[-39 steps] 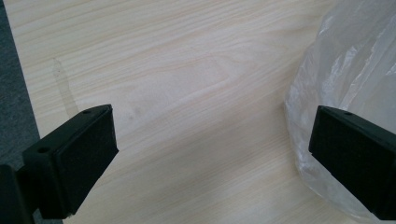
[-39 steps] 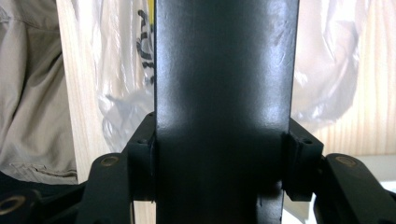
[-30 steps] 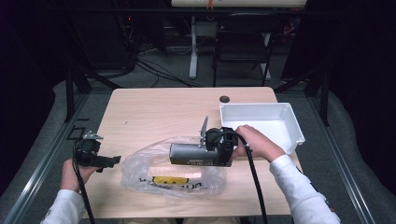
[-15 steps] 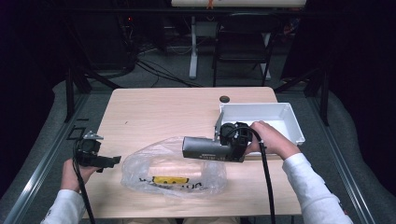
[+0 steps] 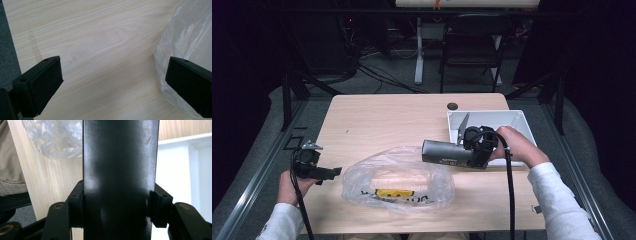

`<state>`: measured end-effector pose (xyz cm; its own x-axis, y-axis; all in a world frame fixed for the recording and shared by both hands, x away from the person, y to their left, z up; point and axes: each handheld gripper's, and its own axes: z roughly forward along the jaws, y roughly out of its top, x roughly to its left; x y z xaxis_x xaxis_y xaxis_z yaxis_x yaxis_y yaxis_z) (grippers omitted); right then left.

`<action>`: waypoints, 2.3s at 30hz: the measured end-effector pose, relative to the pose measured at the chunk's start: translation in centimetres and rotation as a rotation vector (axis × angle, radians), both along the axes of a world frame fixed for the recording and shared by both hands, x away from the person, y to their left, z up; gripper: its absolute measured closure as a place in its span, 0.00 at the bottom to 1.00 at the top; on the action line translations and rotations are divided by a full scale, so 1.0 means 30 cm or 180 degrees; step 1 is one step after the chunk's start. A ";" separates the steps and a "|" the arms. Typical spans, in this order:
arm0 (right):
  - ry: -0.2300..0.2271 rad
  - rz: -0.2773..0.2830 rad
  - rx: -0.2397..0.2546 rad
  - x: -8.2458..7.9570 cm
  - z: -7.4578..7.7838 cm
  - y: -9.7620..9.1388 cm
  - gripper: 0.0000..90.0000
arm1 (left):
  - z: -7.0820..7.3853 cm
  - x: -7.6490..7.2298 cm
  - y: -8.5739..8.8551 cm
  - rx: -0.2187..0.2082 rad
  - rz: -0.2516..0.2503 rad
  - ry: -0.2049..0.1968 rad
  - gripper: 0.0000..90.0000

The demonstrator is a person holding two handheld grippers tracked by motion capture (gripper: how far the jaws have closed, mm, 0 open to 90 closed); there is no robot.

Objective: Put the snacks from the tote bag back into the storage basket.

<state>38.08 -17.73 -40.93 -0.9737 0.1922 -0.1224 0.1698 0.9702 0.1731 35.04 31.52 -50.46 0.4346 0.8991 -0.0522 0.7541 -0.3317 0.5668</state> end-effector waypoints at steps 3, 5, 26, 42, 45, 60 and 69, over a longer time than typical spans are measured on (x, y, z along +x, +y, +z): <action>0.0000 -0.0027 -0.0004 0.004 0.000 -0.022 0.47 | 0.000 0.000 0.001 -0.0002 -0.0007 -0.0005 0.01; -0.0016 -0.0045 -0.0016 0.008 0.002 -0.037 0.47 | 0.001 0.000 0.000 0.0003 -0.0008 0.0002 0.01; -0.0111 -0.0228 -0.0057 0.064 -0.001 -0.191 0.47 | -0.002 0.000 0.001 -0.0019 0.0012 0.0001 0.01; -0.0190 -0.0351 -0.0119 0.106 -0.007 -0.281 0.47 | -0.002 0.000 0.004 -0.0018 0.0011 0.0002 0.01; -0.0186 -0.0355 -0.0102 0.111 -0.013 -0.294 0.47 | -0.002 0.000 0.005 -0.0016 0.0017 -0.0001 0.01; -0.0220 -0.0391 -0.0165 0.141 -0.047 -0.334 0.47 | -0.003 0.001 0.010 -0.0023 0.0037 -0.0005 0.01; -0.0203 -0.0368 -0.0188 0.161 -0.070 -0.347 0.47 | -0.003 0.002 0.009 -0.0006 0.0025 0.0005 0.01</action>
